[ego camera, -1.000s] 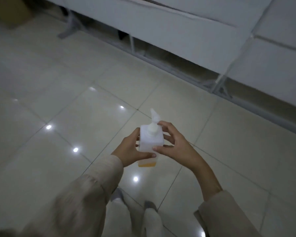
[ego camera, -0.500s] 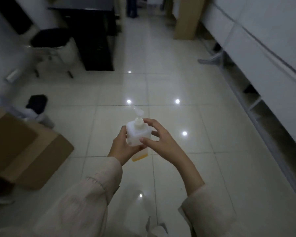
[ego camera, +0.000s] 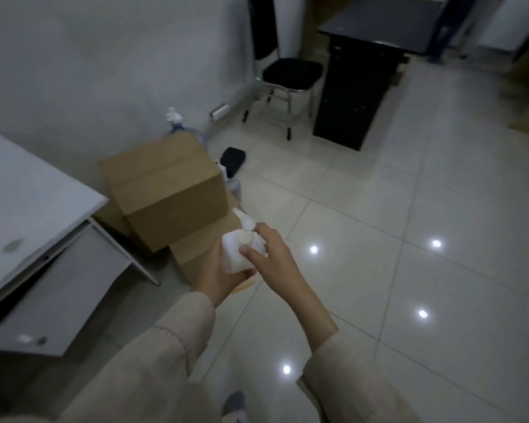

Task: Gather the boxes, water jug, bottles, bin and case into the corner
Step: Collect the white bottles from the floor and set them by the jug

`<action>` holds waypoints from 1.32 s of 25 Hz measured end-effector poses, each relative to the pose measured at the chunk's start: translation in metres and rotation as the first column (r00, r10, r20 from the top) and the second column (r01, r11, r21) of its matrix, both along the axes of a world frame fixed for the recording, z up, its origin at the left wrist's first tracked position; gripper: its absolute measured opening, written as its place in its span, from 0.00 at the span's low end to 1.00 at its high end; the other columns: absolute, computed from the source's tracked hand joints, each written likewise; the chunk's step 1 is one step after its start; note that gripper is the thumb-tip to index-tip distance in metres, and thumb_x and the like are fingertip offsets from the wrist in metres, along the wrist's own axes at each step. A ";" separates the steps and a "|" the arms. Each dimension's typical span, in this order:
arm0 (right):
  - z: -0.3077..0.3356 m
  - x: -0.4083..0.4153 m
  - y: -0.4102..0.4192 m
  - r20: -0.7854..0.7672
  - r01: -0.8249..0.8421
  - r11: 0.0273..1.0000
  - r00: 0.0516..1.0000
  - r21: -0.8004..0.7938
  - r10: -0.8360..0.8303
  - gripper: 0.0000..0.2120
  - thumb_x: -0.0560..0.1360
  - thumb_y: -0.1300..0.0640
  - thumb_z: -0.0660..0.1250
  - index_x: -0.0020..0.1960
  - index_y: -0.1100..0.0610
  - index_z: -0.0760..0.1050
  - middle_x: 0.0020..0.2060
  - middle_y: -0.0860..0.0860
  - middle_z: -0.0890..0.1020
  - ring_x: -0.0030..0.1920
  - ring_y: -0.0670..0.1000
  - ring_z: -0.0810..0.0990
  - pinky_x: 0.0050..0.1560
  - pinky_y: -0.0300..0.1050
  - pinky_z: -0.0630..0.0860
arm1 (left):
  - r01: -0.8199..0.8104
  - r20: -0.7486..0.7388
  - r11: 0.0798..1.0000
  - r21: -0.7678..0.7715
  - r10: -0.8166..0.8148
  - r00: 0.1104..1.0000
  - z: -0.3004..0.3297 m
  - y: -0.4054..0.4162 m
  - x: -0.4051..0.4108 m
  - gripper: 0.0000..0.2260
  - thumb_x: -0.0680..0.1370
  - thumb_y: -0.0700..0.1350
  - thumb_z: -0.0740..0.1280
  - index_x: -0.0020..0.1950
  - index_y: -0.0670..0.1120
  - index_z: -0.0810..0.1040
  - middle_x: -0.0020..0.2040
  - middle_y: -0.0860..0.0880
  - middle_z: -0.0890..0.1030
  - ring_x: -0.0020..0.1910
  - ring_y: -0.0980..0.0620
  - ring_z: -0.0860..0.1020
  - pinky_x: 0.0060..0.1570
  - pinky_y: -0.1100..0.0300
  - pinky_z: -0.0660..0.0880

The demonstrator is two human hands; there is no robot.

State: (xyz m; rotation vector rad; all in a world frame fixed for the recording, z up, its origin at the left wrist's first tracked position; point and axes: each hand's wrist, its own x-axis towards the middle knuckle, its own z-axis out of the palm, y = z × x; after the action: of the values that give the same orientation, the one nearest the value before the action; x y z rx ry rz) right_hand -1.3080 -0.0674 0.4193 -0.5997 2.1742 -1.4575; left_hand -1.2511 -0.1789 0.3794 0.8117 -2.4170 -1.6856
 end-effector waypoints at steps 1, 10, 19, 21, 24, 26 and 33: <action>0.002 -0.004 -0.019 -0.011 -0.017 1.000 1.000 -0.005 0.017 0.15 0.74 0.57 0.64 0.61 0.57 0.69 0.55 0.51 0.71 0.54 0.49 0.70 0.44 0.30 0.66 | -0.036 -0.008 0.999 0.020 0.036 0.999 0.005 -0.016 -0.001 0.26 0.67 0.39 0.75 0.61 0.47 0.69 0.54 0.51 0.77 0.52 0.52 0.77 0.50 0.62 0.72; 0.003 -0.101 -0.129 -0.059 -0.254 0.963 0.966 -0.084 0.250 0.01 0.75 0.59 0.63 0.45 0.54 0.73 0.49 0.55 0.76 0.46 0.44 0.73 0.42 0.25 0.66 | -0.237 0.033 0.966 0.100 0.235 0.972 -0.006 -0.097 -0.068 0.30 0.67 0.40 0.75 0.64 0.51 0.66 0.55 0.53 0.72 0.56 0.53 0.72 0.61 0.50 0.72; -0.001 -0.273 -0.200 -0.136 -0.666 0.736 0.723 0.124 0.677 0.07 0.77 0.56 0.61 0.48 0.59 0.73 0.46 0.55 0.77 0.47 0.50 0.74 0.47 0.43 0.70 | -0.418 0.032 0.902 0.106 0.417 0.908 -0.013 -0.143 -0.207 0.29 0.67 0.38 0.75 0.65 0.45 0.67 0.59 0.47 0.74 0.59 0.49 0.74 0.58 0.52 0.72; 0.002 -0.305 -0.221 -0.133 -0.717 0.678 0.665 0.161 0.735 0.09 0.77 0.55 0.60 0.50 0.61 0.73 0.47 0.57 0.77 0.49 0.51 0.75 0.51 0.45 0.71 | -0.449 0.065 0.888 0.101 0.444 0.894 -0.017 -0.158 -0.233 0.33 0.65 0.42 0.76 0.67 0.44 0.65 0.63 0.44 0.73 0.62 0.46 0.72 0.62 0.46 0.71; 0.000 -0.347 -0.258 -0.143 -0.714 0.681 0.666 0.161 0.732 0.12 0.78 0.54 0.60 0.50 0.64 0.72 0.45 0.59 0.77 0.47 0.53 0.75 0.47 0.47 0.71 | -0.494 0.081 0.856 0.150 0.487 0.869 -0.023 -0.189 -0.272 0.32 0.63 0.47 0.76 0.63 0.51 0.65 0.59 0.50 0.73 0.61 0.46 0.72 0.57 0.49 0.74; -0.004 -0.373 -0.284 -0.160 -0.678 0.721 0.703 0.143 0.693 0.14 0.78 0.54 0.60 0.51 0.65 0.71 0.40 0.59 0.75 0.42 0.55 0.73 0.42 0.47 0.68 | -0.503 0.059 0.846 0.177 0.501 0.864 -0.025 -0.214 -0.296 0.28 0.67 0.43 0.76 0.60 0.54 0.64 0.55 0.54 0.71 0.58 0.48 0.72 0.48 0.60 0.74; 0.001 -0.452 -0.383 -0.142 -0.586 0.811 0.803 -0.005 0.579 0.08 0.78 0.57 0.60 0.42 0.61 0.67 0.31 0.48 0.68 0.30 0.41 0.67 0.31 0.31 0.64 | -0.494 0.042 0.862 0.119 0.492 0.869 -0.012 -0.315 -0.374 0.32 0.69 0.44 0.74 0.68 0.50 0.63 0.64 0.51 0.69 0.61 0.53 0.68 0.57 0.59 0.68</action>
State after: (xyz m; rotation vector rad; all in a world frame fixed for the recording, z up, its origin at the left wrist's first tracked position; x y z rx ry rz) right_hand -1.7602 -0.4508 0.4202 -1.2864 1.7992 -1.1489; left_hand -1.6247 -0.4939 0.3671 1.3223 -1.8840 -1.6252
